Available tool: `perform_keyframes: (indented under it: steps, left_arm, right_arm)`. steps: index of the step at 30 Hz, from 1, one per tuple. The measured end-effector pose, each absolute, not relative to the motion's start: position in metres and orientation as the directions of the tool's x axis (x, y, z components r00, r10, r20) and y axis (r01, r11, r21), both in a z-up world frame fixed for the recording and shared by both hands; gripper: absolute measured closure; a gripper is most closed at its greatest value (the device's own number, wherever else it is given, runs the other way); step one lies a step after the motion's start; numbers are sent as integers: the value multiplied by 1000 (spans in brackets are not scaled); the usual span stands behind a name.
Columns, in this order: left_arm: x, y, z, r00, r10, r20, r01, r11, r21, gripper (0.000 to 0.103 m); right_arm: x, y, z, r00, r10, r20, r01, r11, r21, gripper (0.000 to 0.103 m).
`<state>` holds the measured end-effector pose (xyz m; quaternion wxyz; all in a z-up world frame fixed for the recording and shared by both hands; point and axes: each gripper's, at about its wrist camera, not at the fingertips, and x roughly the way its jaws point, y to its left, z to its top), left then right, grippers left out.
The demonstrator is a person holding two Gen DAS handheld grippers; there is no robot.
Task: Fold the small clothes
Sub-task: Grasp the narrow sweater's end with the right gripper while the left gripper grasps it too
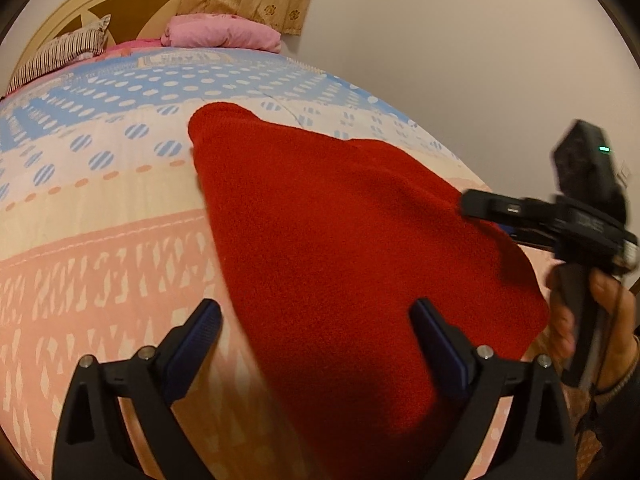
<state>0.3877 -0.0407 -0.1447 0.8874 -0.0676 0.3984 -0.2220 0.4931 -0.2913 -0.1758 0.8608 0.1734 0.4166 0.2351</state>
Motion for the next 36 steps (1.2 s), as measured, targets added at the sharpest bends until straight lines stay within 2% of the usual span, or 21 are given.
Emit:
perform_keyframes:
  steps: [8,16,17,18,19,20,22,24,27,31,36]
  left_arm:
    - [391,-36,-148,566,-480,-670,334,877,-346,5]
    - [393,-33,-148,558,-496,-665,333,868,-368,5]
    - [393,-32,-148,558,-498,-664,334,867,-370,6]
    - [393,-32,-148,556,-503,-662,338,864,-373,9]
    - [392,-32,-147,552,-512,-658,345,859,-379,20]
    - [392,-32,-147,544,-531,-650,355,847,-395,23]
    - [390,-32,-146,543,-539,-644,350,842,-410,35]
    - [387,-30,-142,556,-533,-638,331,846,-419,48]
    - [377,-31,-132,575,-524,-628,320,851,-417,56]
    - [360,-41,-121,593,-507,-625,336,862,-380,60]
    - [341,-45,-108,594,-539,-596,365,842,-398,62]
  right_arm:
    - [532,-294,-206,481,592,-646,-219,795,566,35]
    - [553,-290,-213,465,645,-606,-225,749,624,35]
    - [555,-288,-214,452,660,-599,-231,736,636,37]
    - [556,-286,-214,442,671,-595,-238,727,643,44]
    - [557,-282,-216,417,687,-595,-245,715,655,61]
    - [555,-280,-218,406,694,-595,-249,710,658,64]
    - [550,-279,-213,421,689,-590,-268,716,645,70]
    - [544,-281,-207,435,693,-575,-275,710,648,72]
    - [532,-283,-196,455,696,-556,-290,706,646,72]
    - [514,-287,-180,473,705,-527,-309,694,651,73]
    - [485,-297,-161,500,711,-495,-334,685,647,73]
